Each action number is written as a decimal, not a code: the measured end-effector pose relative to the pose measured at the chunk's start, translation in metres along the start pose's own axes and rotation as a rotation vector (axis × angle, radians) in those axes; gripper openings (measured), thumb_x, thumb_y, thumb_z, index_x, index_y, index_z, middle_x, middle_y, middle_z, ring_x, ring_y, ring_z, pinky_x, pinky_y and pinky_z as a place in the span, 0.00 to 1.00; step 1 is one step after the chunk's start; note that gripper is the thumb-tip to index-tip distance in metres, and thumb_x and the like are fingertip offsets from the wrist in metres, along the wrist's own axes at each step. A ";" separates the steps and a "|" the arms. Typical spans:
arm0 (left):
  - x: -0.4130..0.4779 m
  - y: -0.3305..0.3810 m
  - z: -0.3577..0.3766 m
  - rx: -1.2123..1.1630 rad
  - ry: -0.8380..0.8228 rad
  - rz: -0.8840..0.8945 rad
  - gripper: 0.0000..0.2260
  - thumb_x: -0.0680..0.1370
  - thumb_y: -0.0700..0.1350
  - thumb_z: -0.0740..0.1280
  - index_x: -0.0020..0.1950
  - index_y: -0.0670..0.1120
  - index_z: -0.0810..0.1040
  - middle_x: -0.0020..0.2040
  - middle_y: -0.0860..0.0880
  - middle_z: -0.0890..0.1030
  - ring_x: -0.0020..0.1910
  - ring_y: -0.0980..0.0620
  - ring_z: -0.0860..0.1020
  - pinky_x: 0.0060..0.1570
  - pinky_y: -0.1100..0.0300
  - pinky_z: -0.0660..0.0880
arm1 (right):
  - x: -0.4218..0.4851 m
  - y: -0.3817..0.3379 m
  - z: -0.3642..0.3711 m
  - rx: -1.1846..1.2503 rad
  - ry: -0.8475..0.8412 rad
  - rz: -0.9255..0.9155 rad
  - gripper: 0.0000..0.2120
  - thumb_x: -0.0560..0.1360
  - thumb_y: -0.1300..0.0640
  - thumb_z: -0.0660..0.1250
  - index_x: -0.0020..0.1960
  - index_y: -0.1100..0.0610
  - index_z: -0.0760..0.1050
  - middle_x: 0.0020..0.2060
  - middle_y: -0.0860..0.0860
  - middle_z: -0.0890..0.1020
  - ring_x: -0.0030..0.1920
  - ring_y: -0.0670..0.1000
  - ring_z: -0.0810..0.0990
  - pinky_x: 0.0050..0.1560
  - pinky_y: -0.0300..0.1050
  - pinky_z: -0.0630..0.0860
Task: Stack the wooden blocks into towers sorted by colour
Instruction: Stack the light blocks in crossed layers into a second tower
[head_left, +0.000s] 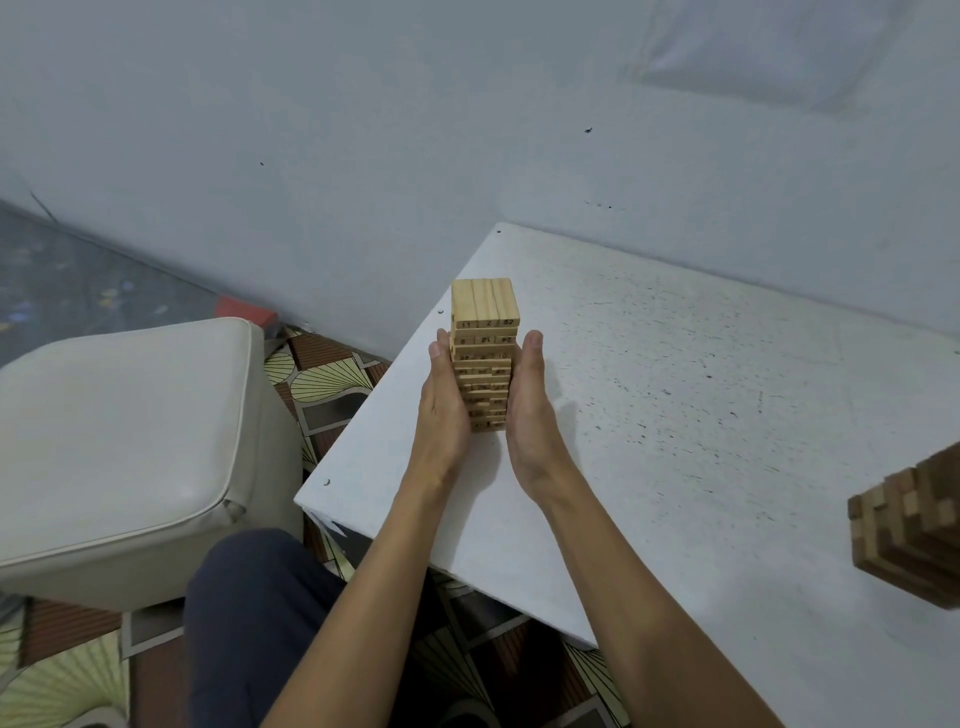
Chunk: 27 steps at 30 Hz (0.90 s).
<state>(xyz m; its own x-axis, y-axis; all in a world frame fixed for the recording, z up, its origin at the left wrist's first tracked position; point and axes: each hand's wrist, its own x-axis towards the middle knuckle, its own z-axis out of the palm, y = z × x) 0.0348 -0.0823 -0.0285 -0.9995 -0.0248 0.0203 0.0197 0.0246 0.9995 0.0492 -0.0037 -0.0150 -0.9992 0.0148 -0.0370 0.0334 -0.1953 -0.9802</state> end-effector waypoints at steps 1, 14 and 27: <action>0.001 -0.002 0.000 0.002 0.001 -0.009 0.28 0.84 0.58 0.40 0.73 0.52 0.71 0.67 0.53 0.77 0.68 0.59 0.72 0.73 0.53 0.64 | 0.000 0.000 0.000 -0.004 0.006 0.004 0.30 0.77 0.32 0.43 0.63 0.42 0.75 0.60 0.46 0.82 0.62 0.44 0.79 0.70 0.53 0.70; 0.001 -0.004 0.001 -0.019 -0.010 -0.017 0.28 0.84 0.57 0.39 0.74 0.49 0.70 0.67 0.50 0.77 0.67 0.57 0.73 0.72 0.52 0.66 | 0.001 0.009 -0.001 -0.013 0.014 0.002 0.31 0.76 0.30 0.43 0.67 0.41 0.74 0.62 0.44 0.80 0.64 0.42 0.76 0.72 0.53 0.68; -0.002 -0.001 -0.003 -0.064 -0.008 -0.022 0.31 0.80 0.65 0.41 0.68 0.53 0.76 0.63 0.50 0.80 0.65 0.55 0.76 0.70 0.48 0.68 | -0.001 0.012 -0.003 -0.022 0.003 0.014 0.30 0.81 0.36 0.41 0.67 0.46 0.75 0.61 0.47 0.81 0.65 0.46 0.77 0.72 0.55 0.68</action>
<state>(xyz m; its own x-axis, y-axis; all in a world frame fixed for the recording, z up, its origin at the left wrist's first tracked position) 0.0368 -0.0856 -0.0298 -0.9999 -0.0167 -0.0021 -0.0014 -0.0398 0.9992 0.0510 -0.0027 -0.0272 -0.9986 0.0153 -0.0514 0.0480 -0.1743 -0.9835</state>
